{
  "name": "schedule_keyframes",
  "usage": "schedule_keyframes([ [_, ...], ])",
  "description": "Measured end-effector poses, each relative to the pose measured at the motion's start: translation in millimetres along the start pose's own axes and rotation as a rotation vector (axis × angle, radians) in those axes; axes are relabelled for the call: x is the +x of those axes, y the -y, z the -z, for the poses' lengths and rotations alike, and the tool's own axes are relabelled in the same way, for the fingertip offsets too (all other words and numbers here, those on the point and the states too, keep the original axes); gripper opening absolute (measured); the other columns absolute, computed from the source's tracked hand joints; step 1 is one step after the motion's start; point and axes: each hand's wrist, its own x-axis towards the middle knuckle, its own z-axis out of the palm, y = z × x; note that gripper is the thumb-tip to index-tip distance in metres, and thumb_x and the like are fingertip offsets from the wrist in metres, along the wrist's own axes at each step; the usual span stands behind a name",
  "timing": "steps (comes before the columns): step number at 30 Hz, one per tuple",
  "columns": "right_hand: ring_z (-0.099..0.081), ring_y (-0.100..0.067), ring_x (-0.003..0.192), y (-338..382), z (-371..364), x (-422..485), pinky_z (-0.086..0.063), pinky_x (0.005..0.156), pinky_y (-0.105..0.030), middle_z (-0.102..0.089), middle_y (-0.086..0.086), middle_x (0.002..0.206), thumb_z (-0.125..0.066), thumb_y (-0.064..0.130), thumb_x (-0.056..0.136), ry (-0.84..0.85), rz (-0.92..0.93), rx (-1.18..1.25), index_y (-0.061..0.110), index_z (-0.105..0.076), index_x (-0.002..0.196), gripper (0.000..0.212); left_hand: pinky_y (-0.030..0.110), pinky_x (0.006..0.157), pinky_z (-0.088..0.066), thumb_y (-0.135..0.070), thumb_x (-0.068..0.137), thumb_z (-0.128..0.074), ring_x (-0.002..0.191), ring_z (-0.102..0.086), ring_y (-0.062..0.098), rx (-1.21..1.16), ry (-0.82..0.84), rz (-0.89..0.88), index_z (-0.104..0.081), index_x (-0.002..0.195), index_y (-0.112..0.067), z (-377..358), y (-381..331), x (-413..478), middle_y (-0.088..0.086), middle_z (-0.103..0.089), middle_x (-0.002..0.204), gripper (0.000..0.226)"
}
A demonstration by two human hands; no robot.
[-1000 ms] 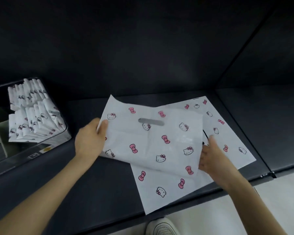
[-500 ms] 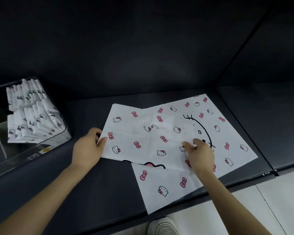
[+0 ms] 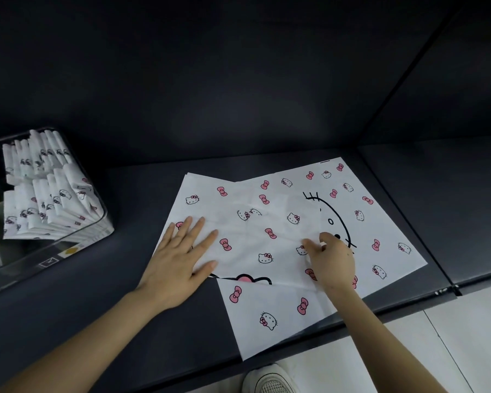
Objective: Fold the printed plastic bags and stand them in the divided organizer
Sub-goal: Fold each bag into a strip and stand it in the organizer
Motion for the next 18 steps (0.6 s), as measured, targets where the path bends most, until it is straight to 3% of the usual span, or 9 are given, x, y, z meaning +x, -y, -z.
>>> schedule_keyframes([
  [1, -0.043, -0.022, 0.055, 3.8, 2.7, -3.6, -0.027, 0.049, -0.026, -0.053, -0.006, 0.064, -0.057, 0.024, 0.093, -0.006, -0.005, -0.056, 0.008, -0.055, 0.09, 0.016, 0.042, 0.115, -0.007, -0.061, 0.099, -0.014, 0.146, -0.01, 0.021, 0.014, 0.016, 0.008, -0.031, 0.149, -0.027, 0.2, -0.4, 0.1, 0.006, -0.023, 0.157, 0.063],
  [3, -0.057, -0.03, 0.068, 9.8, 6.1, -10.6, -0.035, 0.058, -0.029, -0.064, -0.014, 0.086, -0.064, 0.02, 0.087, -0.202, 0.121, -0.311, 0.007, -0.057, 0.117, 0.033, 0.044, 0.115, -0.007, -0.067, 0.096, -0.014, 0.146, -0.007, 0.021, 0.032, 0.041, 0.031, -0.03, 0.149, -0.029, 1.6, -1.7, 1.1, 0.005, -0.02, 0.158, 0.068],
  [5, -0.061, -0.035, 0.076, 21.0, -0.8, -26.2, -0.041, 0.064, -0.038, -0.066, -0.019, 0.096, -0.069, 0.024, 0.079, -0.422, 0.375, -0.458, 0.008, -0.061, 0.119, 0.044, 0.045, 0.115, -0.004, -0.073, 0.093, -0.014, 0.147, -0.004, 0.02, 0.037, 0.058, 0.045, -0.028, 0.15, -0.031, 1.4, -3.7, 1.1, 0.003, -0.016, 0.158, 0.072],
  [6, -0.063, -0.037, 0.085, 30.4, -10.1, -38.0, -0.042, 0.073, -0.043, -0.066, -0.019, 0.103, -0.062, 0.032, 0.081, -0.43, 0.493, -0.445, 0.011, -0.062, 0.121, 0.045, 0.045, 0.115, -0.002, -0.075, 0.091, -0.014, 0.148, -0.003, 0.02, 0.036, 0.061, 0.052, -0.026, 0.15, -0.033, 0.9, -4.2, 0.7, 0.002, -0.014, 0.159, 0.074],
  [9, -0.054, -0.038, 0.12, 48.5, -54.4, -74.1, -0.026, 0.1, -0.055, -0.057, -0.018, 0.132, -0.034, 0.045, 0.092, -0.143, 0.727, -0.423, 0.023, -0.057, 0.132, 0.05, 0.044, 0.116, 0.002, -0.08, 0.087, -0.013, 0.148, -0.003, 0.02, 0.013, 0.072, 0.078, -0.026, 0.149, -0.035, 2.5, -5.8, 1.8, 0.001, -0.012, 0.159, 0.078],
  [12, -0.044, -0.032, 0.133, 34.9, -76.1, -82.0, -0.018, 0.105, -0.056, -0.046, -0.012, 0.145, -0.013, 0.039, 0.102, 0.076, 0.7, -0.481, 0.03, -0.05, 0.137, 0.052, 0.044, 0.117, 0.004, -0.083, 0.084, -0.007, 0.148, 0.0, 0.019, 0.012, 0.087, 0.079, -0.022, 0.15, -0.035, 4.4, -6.9, 2.4, 0.0, -0.008, 0.159, 0.083],
  [15, -0.035, -0.028, 0.138, 0.2, -61.5, -70.9, -0.015, 0.108, -0.054, -0.041, -0.01, 0.149, -0.022, 0.037, 0.1, 0.049, 0.671, -0.499, 0.03, -0.04, 0.142, 0.047, 0.043, 0.116, 0.007, -0.083, 0.083, -0.003, 0.148, 0.003, 0.018, 0.015, 0.082, 0.075, -0.018, 0.15, -0.035, 5.2, -6.7, 2.5, -0.001, -0.004, 0.159, 0.084],
  [18, -0.025, -0.025, 0.14, -32.6, -39.4, -62.4, -0.011, 0.109, -0.053, -0.04, -0.009, 0.149, -0.012, 0.04, 0.102, -0.013, 0.605, -0.529, 0.03, -0.031, 0.146, 0.049, 0.042, 0.116, 0.011, -0.083, 0.081, 0.0, 0.147, 0.01, 0.017, 0.001, 0.092, 0.083, -0.012, 0.15, -0.038, 6.3, -6.8, 2.7, -0.003, 0.002, 0.159, 0.083],
])
